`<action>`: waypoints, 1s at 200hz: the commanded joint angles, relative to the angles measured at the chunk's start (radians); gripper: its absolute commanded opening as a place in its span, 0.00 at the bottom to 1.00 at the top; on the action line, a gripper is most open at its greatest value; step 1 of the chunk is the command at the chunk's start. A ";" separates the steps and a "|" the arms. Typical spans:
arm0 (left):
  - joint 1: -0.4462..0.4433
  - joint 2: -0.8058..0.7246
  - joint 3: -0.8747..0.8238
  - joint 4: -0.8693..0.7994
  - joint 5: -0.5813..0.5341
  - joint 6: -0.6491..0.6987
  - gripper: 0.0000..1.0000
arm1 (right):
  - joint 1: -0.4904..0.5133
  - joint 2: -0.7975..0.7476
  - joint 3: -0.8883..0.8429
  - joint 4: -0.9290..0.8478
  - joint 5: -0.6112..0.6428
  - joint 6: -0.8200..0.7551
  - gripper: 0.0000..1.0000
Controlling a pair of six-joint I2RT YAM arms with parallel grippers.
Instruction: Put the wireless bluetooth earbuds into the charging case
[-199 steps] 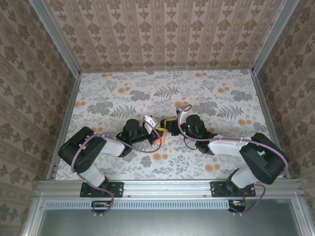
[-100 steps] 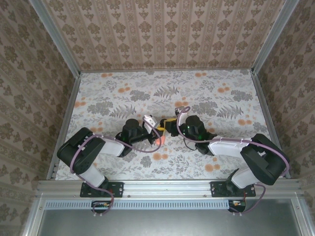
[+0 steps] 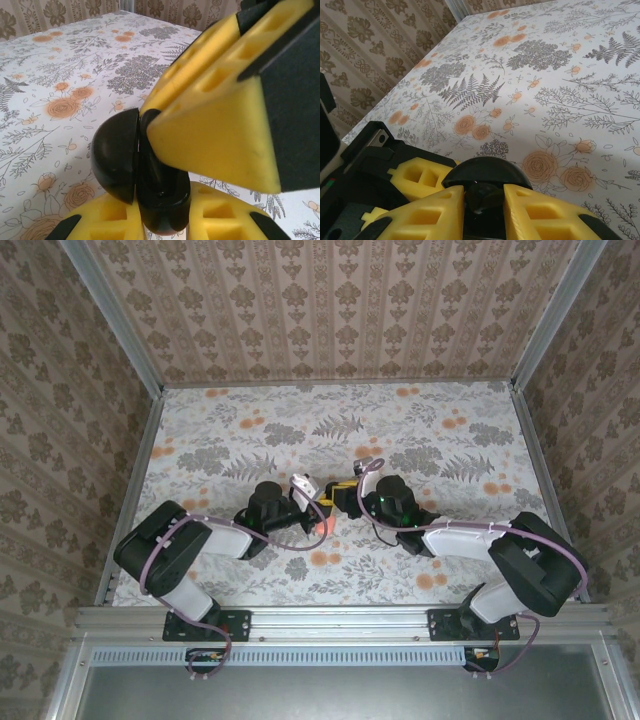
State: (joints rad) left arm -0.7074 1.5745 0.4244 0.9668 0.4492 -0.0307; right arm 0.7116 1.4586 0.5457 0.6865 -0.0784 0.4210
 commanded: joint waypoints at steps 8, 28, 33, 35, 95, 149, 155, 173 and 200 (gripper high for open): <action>-0.006 -0.040 0.023 0.036 0.017 0.007 0.09 | 0.007 -0.013 -0.013 -0.029 -0.012 -0.013 0.30; -0.006 -0.038 0.025 0.035 0.017 0.007 0.09 | 0.008 -0.015 -0.013 -0.023 -0.017 -0.013 0.32; -0.006 -0.038 0.025 0.035 0.017 0.008 0.09 | 0.009 -0.016 -0.014 -0.020 -0.019 -0.014 0.33; -0.006 -0.038 0.025 0.035 0.017 0.007 0.09 | 0.009 -0.016 -0.014 -0.019 -0.020 -0.014 0.33; -0.005 -0.036 0.020 0.033 0.016 0.010 0.09 | 0.008 -0.038 -0.024 -0.002 -0.021 -0.008 0.31; -0.006 -0.039 0.010 0.035 0.009 0.021 0.09 | 0.008 -0.060 -0.037 0.007 -0.003 0.015 0.37; -0.005 -0.037 0.010 0.035 0.008 0.024 0.09 | 0.006 -0.060 -0.036 0.006 -0.005 0.017 0.37; -0.006 -0.034 0.006 0.032 0.006 0.031 0.09 | 0.004 -0.104 -0.036 0.001 -0.005 0.025 0.40; -0.005 -0.034 0.002 0.028 0.002 0.036 0.09 | -0.001 -0.136 -0.043 0.001 -0.012 0.040 0.44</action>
State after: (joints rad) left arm -0.7074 1.5616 0.4244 0.9730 0.4480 -0.0223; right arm 0.7124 1.3674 0.5186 0.6842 -0.0849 0.4377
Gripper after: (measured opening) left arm 0.182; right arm 0.430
